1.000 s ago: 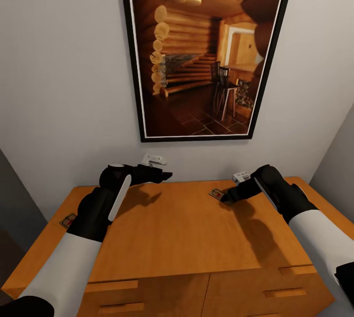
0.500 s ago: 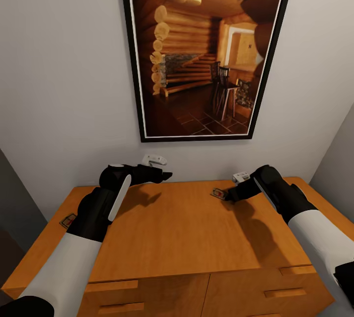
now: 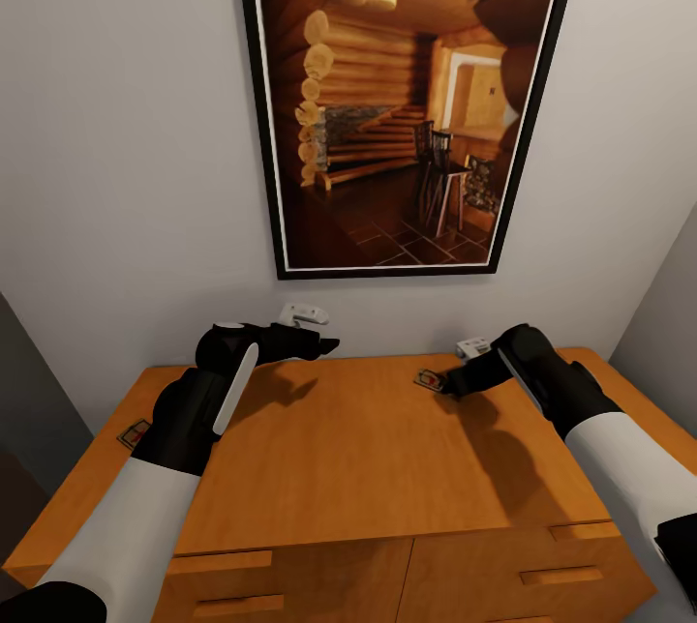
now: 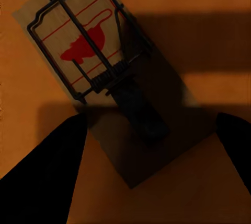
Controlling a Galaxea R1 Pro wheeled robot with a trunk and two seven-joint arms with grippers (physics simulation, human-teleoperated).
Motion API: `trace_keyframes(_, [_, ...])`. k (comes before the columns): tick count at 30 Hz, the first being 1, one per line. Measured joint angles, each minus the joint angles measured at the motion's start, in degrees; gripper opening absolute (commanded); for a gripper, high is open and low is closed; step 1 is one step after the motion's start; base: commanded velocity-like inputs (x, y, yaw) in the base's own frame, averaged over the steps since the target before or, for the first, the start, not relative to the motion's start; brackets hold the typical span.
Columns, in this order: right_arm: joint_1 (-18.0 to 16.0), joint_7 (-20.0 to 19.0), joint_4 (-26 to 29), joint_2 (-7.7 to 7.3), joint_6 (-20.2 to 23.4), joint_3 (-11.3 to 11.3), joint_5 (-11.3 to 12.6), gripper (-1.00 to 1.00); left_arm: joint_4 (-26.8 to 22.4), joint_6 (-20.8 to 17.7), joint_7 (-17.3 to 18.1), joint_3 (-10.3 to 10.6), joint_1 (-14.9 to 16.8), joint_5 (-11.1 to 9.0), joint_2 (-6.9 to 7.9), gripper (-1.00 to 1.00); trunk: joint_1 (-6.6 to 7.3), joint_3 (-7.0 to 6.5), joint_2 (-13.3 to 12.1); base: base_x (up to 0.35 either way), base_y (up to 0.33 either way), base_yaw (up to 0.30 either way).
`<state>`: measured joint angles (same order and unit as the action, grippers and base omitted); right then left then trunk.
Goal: Take the four mousetraps from the cabinet in the bathroom and place them on the bathroom floor. Make sure all four end up on the same floor surface, and ensure that at least two of them are either under or directly next to the same bathroom sink.
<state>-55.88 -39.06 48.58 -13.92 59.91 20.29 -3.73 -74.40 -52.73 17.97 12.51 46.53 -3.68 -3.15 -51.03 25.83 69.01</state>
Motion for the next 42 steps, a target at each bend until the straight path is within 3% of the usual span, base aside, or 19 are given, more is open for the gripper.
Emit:
trace_keyframes(5, [0.0, -0.2, -0.3, -0.73, 0.0, -0.4, 0.9, -1.0, 0.0, 0.0, 0.0, 0.0, 0.0, 0.1, 0.0, 1.0, 0.0, 0.0, 0.0, 0.0, 0.0, 0.0])
trace_keyframes(6, [0.0, 0.0, 0.2, -0.83, 0.0, -0.4, -0.5, -1.0, 0.0, 0.0, 0.0, 0.0, 0.0, 0.1, 0.0, 1.0, -0.01, 0.01, 0.0, 0.0, 0.0, 0.0])
trace_keyframes(12, [0.0, 0.0, 8.1, -1.03, 0.0, -0.6, -0.3, -1.0, 0.0, 0.0, 0.0, 0.0, 0.0, 0.1, 0.0, 1.0, 0.0, 0.01, 0.0, 0.0, 0.0, 0.0])
trace_keyframes(19, [0.0, 0.1, 12.7, -1.34, 0.0, -0.8, -0.4, -1.0, 0.0, 0.0, 0.0, 0.0, 0.0, 0.0, 0.0, 1.0, 0.0, 0.01, 0.0, 0.0, 0.0, 0.0])
trace_keyframes(27, [0.0, 0.1, 13.6, -1.38, 0.0, -3.0, -0.4, -1.0, 0.0, 0.0, 0.0, 0.0, 0.0, 0.0, 0.0, 1.0, -0.01, 0.01, 0.0, 0.0, 0.0, 0.0])
trace_keyframes(42, [0.0, 0.3, 13.7, -0.63, 0.0, -4.0, -0.3, -1.0, 0.1, 0.1, -0.1, -0.1, 0.0, 0.3, 0.0, 1.0, -0.01, 0.01, 0.0, 0.0, 0.0, 0.0])
